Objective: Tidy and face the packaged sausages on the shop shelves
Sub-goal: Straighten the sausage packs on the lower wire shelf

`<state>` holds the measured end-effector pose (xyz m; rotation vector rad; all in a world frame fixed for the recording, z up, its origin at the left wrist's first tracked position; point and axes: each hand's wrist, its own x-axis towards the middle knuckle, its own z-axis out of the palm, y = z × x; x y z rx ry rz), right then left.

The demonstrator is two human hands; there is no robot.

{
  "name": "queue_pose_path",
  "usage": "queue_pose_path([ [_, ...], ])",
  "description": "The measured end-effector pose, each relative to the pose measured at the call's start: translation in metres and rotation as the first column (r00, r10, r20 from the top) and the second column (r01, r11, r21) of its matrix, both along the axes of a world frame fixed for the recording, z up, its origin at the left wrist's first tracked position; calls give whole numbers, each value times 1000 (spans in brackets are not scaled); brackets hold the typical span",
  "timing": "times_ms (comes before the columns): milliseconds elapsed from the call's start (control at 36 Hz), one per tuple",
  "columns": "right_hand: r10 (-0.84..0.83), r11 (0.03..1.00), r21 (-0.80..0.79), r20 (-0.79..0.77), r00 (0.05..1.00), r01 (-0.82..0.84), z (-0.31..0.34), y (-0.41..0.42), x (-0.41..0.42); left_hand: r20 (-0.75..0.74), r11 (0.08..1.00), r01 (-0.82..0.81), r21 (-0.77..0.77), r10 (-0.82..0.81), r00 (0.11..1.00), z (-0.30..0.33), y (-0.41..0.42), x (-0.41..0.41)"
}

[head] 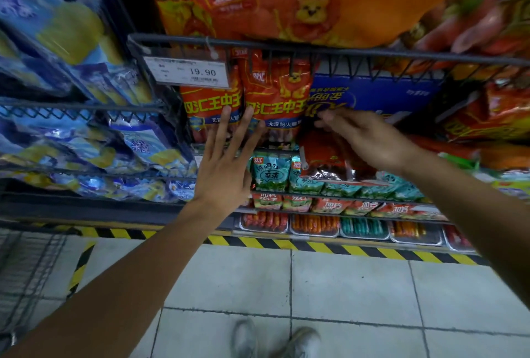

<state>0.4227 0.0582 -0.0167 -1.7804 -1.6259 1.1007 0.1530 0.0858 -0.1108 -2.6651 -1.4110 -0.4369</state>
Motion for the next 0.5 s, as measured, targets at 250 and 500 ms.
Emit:
queue_pose_path([
  [250,-192,933,311,12,981,179,-4,-87,14,344,969,108,-221,-26,939,16,-26,21],
  [500,-216,964,170,47,975,205,-25,-104,15,569,808,288,-514,69,820,37,-34,64],
])
